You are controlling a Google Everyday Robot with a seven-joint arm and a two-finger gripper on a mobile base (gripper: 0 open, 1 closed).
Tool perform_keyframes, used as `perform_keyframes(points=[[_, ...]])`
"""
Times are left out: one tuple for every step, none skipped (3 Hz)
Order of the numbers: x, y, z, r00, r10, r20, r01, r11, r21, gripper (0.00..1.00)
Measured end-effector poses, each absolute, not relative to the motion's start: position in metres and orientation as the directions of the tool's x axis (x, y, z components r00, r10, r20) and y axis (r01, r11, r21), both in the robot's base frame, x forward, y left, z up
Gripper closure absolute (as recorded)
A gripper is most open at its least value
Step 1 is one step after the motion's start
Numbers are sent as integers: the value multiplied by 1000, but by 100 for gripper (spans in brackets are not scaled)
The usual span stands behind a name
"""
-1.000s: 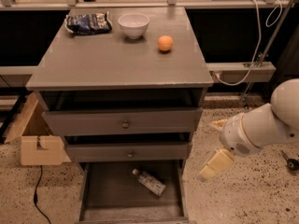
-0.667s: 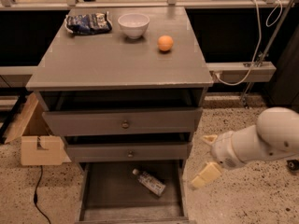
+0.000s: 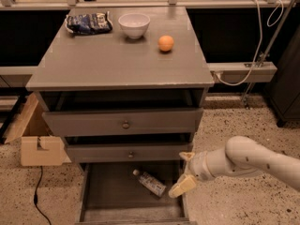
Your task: Pick blue plastic bottle from bottom drawer and place on counter
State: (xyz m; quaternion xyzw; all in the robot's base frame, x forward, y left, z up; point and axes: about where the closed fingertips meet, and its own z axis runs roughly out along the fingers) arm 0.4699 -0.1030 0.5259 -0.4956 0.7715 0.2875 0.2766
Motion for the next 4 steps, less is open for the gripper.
perform_keyframes(points=[[485, -73, 458, -394, -574, -718, -914, 328, 239, 0], [485, -73, 458, -394, -574, -718, -914, 328, 239, 0], [496, -82, 413, -412, -582, -701, -902, 367, 225, 0], [516, -98, 347, -427, -580, -694, -886, 423, 192, 0]])
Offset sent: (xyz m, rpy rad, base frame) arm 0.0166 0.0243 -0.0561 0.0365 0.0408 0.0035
